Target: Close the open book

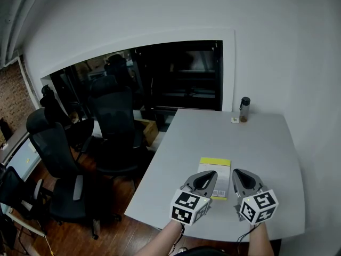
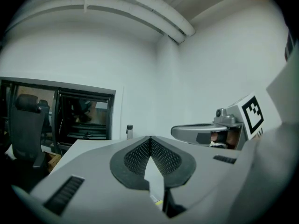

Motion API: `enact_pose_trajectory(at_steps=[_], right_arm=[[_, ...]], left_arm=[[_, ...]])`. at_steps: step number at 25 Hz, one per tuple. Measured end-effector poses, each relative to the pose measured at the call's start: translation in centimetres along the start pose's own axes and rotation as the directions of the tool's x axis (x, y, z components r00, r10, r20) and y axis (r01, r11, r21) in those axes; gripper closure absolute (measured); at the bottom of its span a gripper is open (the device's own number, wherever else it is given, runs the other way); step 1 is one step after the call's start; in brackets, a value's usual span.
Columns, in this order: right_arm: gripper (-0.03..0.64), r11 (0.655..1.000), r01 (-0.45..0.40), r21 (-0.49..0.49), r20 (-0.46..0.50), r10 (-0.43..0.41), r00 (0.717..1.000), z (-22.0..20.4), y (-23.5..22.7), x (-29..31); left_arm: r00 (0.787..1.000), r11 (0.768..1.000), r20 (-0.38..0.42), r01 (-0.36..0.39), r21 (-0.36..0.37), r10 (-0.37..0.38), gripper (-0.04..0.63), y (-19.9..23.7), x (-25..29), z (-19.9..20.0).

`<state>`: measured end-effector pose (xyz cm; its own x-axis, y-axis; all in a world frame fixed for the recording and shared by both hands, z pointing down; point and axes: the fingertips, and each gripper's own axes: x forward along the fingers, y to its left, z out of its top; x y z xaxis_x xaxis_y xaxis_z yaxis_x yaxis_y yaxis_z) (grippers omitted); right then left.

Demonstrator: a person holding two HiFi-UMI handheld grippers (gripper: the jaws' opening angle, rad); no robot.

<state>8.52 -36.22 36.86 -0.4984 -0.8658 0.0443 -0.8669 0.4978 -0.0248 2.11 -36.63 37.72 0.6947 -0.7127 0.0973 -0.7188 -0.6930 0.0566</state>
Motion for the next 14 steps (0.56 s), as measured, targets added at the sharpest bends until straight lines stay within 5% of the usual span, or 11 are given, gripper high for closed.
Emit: enact_pose_trajectory(at_steps=[14], right_arm=[[0.611, 1.000, -0.018, 0.004, 0.009, 0.018, 1.000, 0.56, 0.59, -0.63]], left_arm=[[1.000, 1.000, -0.003, 0.014, 0.012, -0.014, 0.591, -0.83, -0.45, 0.36]])
